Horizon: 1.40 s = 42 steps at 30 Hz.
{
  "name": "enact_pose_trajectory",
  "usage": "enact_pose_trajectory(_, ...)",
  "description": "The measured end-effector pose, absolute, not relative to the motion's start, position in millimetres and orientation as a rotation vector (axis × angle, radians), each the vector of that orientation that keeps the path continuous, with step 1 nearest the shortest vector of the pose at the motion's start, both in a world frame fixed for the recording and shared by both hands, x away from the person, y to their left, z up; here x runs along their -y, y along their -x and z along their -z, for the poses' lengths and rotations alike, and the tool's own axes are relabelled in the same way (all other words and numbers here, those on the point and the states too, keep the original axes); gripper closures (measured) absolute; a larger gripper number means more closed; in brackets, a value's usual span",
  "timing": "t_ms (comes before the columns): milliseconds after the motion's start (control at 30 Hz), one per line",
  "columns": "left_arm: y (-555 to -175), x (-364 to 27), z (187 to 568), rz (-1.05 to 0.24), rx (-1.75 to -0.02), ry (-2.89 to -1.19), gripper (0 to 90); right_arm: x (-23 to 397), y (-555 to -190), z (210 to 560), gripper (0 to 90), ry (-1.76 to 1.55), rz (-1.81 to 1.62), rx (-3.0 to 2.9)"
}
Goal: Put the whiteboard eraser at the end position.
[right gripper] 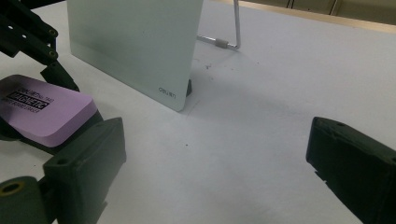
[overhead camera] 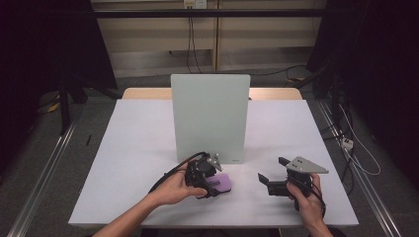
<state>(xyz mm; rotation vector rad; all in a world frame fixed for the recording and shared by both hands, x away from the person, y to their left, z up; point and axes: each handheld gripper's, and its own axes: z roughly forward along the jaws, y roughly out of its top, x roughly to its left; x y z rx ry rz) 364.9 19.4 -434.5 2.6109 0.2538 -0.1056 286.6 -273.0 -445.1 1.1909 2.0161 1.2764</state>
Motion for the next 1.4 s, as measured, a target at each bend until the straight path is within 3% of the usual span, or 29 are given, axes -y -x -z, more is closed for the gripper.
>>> enact_pose_trajectory(100,-366,-21,435,0.135,-0.263,-2.593,30.6,273,-287,445,5.1,-1.196,-1.277,-2.016)
enact_pose_trajectory(333,-370,-27,431,0.091,-0.366,-2.510,11.7,273,-287,445,5.1,-1.192,-1.277,-2.015)
enact_pose_trajectory(467,-374,-34,422,0.055,-0.407,-2.449,8.1,273,-287,445,5.1,-1.196,-1.275,-2.016)
enact_pose_trajectory(1000,-377,-96,409,-0.166,-0.637,-2.164,6.4,272,-286,446,5.1,-1.198,-1.269,-2.020)
enact_pose_trajectory(1400,-363,-139,413,-0.318,-0.689,-2.053,6.7,273,-284,446,5.0,-1.209,-1.259,-2.012)
